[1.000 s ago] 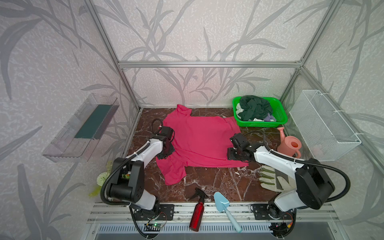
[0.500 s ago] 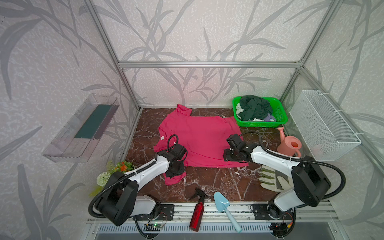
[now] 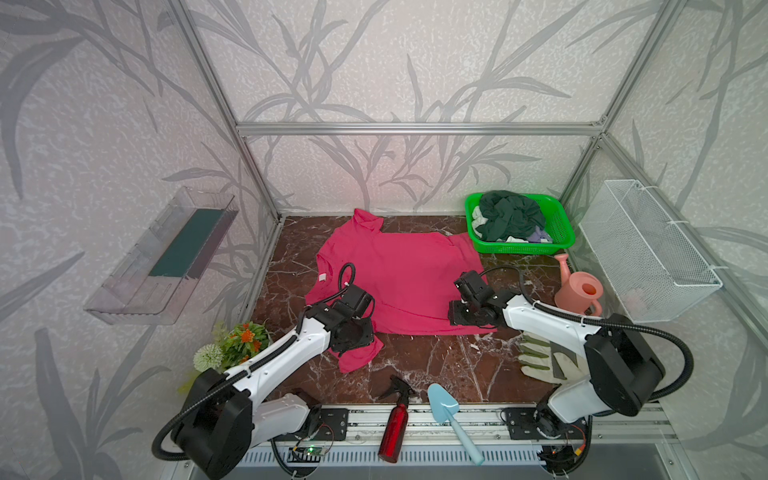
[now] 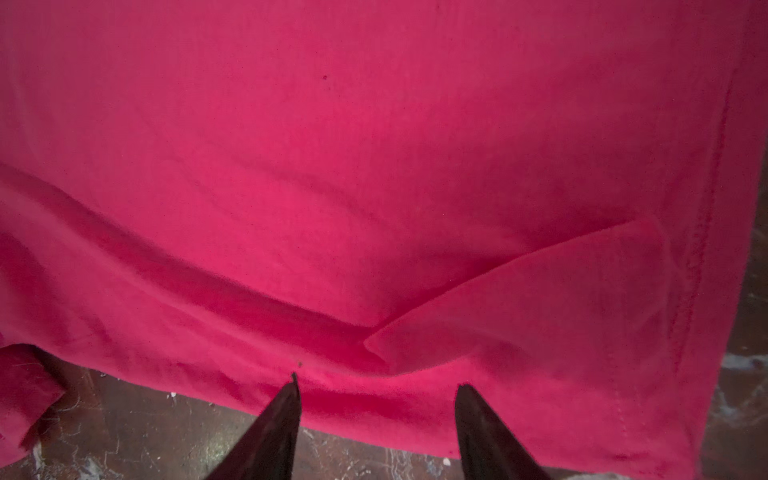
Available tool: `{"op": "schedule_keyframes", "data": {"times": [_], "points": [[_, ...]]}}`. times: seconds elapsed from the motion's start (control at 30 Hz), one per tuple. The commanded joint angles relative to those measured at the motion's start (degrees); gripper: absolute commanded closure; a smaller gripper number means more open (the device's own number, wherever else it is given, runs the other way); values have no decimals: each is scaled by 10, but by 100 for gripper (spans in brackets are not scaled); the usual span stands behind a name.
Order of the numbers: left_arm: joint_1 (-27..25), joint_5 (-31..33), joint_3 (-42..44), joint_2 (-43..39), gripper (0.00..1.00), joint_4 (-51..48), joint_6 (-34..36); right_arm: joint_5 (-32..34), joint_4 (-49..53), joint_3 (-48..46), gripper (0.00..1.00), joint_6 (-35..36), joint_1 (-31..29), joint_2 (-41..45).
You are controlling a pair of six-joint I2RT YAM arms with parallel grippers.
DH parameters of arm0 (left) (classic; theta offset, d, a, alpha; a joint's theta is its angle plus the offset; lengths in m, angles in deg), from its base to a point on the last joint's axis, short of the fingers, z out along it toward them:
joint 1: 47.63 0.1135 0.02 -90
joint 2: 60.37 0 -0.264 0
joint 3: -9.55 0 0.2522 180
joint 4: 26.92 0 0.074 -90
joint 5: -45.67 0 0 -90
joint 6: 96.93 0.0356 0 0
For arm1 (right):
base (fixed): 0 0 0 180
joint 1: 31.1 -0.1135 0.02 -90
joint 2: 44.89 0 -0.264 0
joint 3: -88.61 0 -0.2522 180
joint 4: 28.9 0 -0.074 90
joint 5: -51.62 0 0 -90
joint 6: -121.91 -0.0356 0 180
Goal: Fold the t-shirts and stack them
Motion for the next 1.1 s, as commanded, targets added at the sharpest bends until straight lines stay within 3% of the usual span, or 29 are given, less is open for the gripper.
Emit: {"op": "schedule_keyframes", "data": {"times": [0.0, 0.27, 0.47, 0.57, 0.7, 0.8, 0.87, 0.93, 1.07], "points": [[-1, 123, 23, -9, 74, -87, -63, -2, -2, -8, 39, 0, -2, 16], [3, 65, 44, 98, 73, -15, -61, -7, -2, -6, 39, 3, -2, 7], [-4, 46, 72, 133, 74, -57, -123, 29, 40, 16, 40, -1, -1, 0], [-19, 5, 100, 104, 74, -87, -159, 51, 39, 24, 40, -4, 10, -12], [-39, -24, 98, 5, 74, -150, -190, 49, 38, 59, 40, 17, 23, -41], [-38, 22, 48, -61, 73, -161, -187, 51, 50, 90, 41, 19, 25, -74], [-34, 97, 3, -79, 73, -144, -164, 52, 54, 101, 41, 18, 25, -94], [-1, 127, -36, -64, 71, -93, -98, 49, 50, 101, 41, 17, 25, -105], [109, 52, -103, 44, 69, 43, 29, 39, 41, 84, 41, 6, 25, -134]]}}
